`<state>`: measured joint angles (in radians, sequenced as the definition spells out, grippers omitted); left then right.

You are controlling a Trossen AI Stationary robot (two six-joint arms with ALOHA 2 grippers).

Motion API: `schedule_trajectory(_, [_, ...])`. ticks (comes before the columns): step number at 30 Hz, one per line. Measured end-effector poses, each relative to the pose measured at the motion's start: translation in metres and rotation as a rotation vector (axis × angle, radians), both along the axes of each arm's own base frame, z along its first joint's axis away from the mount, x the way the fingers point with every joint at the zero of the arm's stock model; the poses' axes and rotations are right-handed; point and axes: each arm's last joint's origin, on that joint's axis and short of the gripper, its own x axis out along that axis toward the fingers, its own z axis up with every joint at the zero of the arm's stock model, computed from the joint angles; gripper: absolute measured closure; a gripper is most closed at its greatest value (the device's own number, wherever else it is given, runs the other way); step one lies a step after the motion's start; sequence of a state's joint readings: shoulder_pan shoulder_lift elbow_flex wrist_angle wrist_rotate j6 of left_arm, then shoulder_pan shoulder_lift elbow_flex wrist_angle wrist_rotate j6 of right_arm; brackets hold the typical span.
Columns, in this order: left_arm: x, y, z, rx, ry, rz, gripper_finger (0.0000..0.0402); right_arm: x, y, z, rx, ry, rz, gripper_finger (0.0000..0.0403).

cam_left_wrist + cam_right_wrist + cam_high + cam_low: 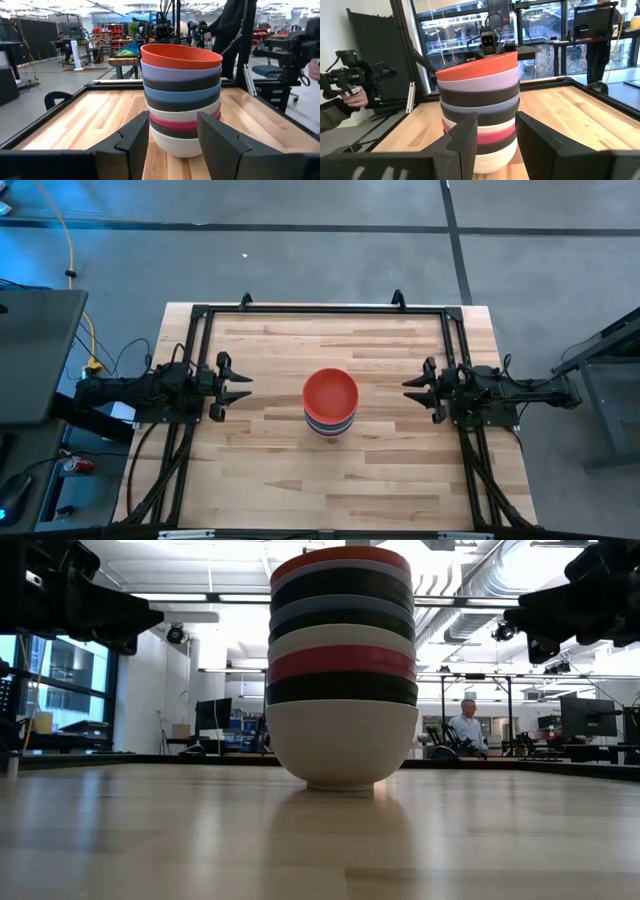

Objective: Nest bowls inside each other
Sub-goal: Return to Home Position

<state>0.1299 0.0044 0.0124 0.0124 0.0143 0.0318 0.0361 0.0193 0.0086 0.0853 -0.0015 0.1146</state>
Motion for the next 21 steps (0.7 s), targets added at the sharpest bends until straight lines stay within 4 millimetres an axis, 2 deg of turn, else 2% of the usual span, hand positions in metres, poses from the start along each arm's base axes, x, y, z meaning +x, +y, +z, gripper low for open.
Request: schedule_trajectory(21, [0.0, 0.0001, 0.0001, -0.028, -0.004, 0.002, 0.0249, 0.0001, 0.0005, -0.0068, 0.039, 0.079, 0.017, 0.0277])
